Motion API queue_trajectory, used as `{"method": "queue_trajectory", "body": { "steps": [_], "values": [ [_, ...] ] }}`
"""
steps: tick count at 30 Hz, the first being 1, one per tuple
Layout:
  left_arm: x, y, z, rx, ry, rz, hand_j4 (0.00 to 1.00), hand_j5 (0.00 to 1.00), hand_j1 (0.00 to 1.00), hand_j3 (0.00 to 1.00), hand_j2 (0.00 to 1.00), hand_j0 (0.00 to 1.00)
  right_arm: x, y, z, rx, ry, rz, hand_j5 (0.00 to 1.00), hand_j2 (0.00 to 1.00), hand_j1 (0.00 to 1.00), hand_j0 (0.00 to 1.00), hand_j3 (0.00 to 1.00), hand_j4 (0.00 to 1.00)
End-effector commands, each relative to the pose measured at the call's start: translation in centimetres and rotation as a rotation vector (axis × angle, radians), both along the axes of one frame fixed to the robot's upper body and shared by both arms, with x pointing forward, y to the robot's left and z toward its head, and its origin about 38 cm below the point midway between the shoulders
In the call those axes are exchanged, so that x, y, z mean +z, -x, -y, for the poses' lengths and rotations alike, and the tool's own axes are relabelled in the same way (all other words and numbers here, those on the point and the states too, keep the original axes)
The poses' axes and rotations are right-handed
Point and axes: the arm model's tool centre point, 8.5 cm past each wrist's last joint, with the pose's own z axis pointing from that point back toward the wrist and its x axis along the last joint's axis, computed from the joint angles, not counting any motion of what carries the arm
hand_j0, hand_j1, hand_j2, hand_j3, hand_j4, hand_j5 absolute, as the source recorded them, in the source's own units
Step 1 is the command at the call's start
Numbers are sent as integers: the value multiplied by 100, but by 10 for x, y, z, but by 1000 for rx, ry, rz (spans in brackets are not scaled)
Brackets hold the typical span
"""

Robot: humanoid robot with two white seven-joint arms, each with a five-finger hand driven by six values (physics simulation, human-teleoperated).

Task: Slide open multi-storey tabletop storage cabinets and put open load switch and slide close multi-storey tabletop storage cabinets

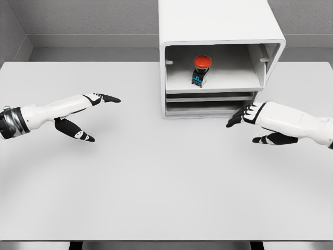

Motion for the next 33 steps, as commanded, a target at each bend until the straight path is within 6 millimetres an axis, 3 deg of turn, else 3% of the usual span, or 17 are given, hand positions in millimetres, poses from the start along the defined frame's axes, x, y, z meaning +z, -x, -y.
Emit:
{"method": "queue_trajectory", "body": {
  "steps": [1, 5, 11, 33],
  "values": [
    [1, 0, 0, 3, 7, -3, 100, 100, 100, 100, 100, 100, -7, 2, -5, 11, -10, -24, 78, 78, 78, 78, 78, 78],
    [1, 0, -1, 3, 6, -2, 100, 100, 100, 100, 100, 100, 15, -11, -10, 15, -27, 39, 78, 78, 78, 78, 78, 78],
    [1, 0, -3, 7, 2, -3, 100, 100, 100, 100, 100, 100, 20, -20, -17, 19, -52, 62, 79, 79, 79, 79, 79, 79],
    [0, 0, -3, 7, 2, -5, 100, 100, 100, 100, 100, 100, 3, -55, -34, -8, -87, 26, 79, 79, 79, 79, 79, 79]
  ]
}}
